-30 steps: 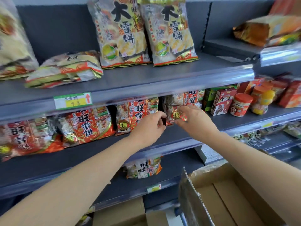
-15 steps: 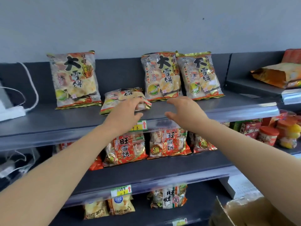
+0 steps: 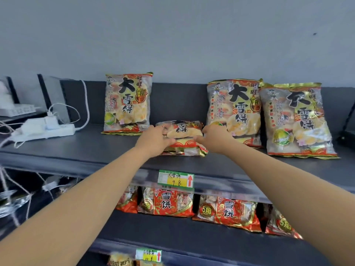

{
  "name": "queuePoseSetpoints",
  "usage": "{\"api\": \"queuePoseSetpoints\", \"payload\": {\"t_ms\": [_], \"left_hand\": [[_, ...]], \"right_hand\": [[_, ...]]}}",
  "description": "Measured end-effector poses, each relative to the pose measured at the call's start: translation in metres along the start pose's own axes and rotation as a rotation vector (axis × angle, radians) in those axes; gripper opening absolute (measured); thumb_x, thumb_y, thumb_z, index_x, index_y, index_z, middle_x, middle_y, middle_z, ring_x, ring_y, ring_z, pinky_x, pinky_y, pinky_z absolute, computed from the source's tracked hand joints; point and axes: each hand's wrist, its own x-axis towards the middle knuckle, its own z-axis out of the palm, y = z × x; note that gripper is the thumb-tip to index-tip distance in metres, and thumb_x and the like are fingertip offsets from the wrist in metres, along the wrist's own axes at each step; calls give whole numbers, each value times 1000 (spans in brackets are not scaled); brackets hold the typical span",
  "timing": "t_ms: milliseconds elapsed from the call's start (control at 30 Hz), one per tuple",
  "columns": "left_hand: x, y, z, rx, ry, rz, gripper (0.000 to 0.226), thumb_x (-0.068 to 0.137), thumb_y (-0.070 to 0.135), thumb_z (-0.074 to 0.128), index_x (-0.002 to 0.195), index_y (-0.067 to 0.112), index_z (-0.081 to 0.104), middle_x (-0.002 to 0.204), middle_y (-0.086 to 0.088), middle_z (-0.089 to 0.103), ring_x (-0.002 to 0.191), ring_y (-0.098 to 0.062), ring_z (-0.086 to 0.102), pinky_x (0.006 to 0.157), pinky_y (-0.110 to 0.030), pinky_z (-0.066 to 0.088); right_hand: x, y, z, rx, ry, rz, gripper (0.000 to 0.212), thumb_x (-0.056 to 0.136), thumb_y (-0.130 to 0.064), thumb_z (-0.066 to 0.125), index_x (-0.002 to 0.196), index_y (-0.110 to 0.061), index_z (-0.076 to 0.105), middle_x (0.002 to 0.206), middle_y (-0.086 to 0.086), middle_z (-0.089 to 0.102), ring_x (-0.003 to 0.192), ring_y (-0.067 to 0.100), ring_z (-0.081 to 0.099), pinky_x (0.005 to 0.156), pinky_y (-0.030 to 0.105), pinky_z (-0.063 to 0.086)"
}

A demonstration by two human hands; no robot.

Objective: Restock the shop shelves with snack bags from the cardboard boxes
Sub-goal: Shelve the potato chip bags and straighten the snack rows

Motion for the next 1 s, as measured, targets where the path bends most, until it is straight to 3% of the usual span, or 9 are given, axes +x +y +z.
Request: {"api": "queuePoseSetpoints", "payload": {"t_ms": [67, 133, 233, 400, 533, 633, 767, 900, 1000], "left_hand": [[13, -2, 1, 11, 15, -151, 58, 84, 49, 61, 119, 3, 57, 121, -19, 59, 107, -34, 58, 87, -42, 47], [22, -5, -2, 29, -52, -271, 70, 81, 54, 63, 126, 2, 51, 128, -16, 56, 114, -33, 55, 93, -40, 46], [31, -5, -3, -179, -172, -367, 83, 78, 44, 72, 139, -2, 37, 140, -14, 46, 126, -29, 47, 100, -32, 40], [41, -14, 9, -437, -128, -414, 81, 77, 21, 78, 139, -4, 33, 140, -15, 44, 127, -28, 44, 95, -29, 38], [51, -32, 12, -517, -60, -377, 64, 72, 13, 82, 123, 0, 46, 116, -7, 56, 108, -23, 54, 90, -29, 44], [56, -38, 9, -528, 16, -288, 75, 62, 15, 87, 123, 9, 44, 119, -8, 55, 110, -25, 57, 96, -40, 49], [69, -39, 6, -443, 161, -138, 80, 70, 15, 80, 133, 15, 30, 129, -5, 43, 120, -25, 46, 103, -49, 40], [89, -38, 11, -254, 237, -65, 75, 78, 16, 74, 134, 16, 24, 136, -5, 38, 125, -26, 41, 103, -52, 37], [100, -37, 23, -234, 260, -81, 74, 79, 14, 72, 132, 16, 20, 135, -7, 38, 123, -27, 44, 100, -53, 38]], "right_hand": [[17, 5, 1, 40, -72, 32, 43, 98, -42, 41, 103, -3, 57, 93, 13, 55, 84, 25, 52, 65, 30, 41], [27, 7, 4, 77, -132, 65, 46, 99, -43, 39, 94, -1, 55, 86, 12, 54, 78, 24, 52, 65, 29, 41], [37, 5, 11, 352, -195, 163, 43, 95, -41, 50, 70, -6, 46, 67, 5, 47, 56, 16, 44, 45, 21, 36], [46, -1, 17, 503, -209, 230, 43, 92, -29, 61, 118, 2, 48, 77, 3, 45, 58, 11, 35, 47, 20, 29], [51, -6, 26, 586, -164, 296, 40, 88, -21, 67, 117, 1, 50, 79, 4, 49, 64, 13, 44, 51, 22, 39], [53, -11, 30, 626, -42, 278, 41, 82, -11, 68, 117, 2, 51, 108, 16, 60, 87, 25, 57, 74, 33, 49], [59, -18, 23, 623, 73, 246, 54, 86, -7, 63, 132, -2, 36, 126, 15, 51, 108, 28, 54, 82, 34, 47], [77, -24, 15, 701, 68, 139, 54, 92, 0, 52, 143, -3, 33, 132, 22, 50, 96, 22, 50, 59, 14, 43], [86, -22, 13, 604, 58, 114, 50, 92, -3, 54, 140, -6, 39, 128, 17, 53, 90, 18, 50, 67, 22, 42]]}}
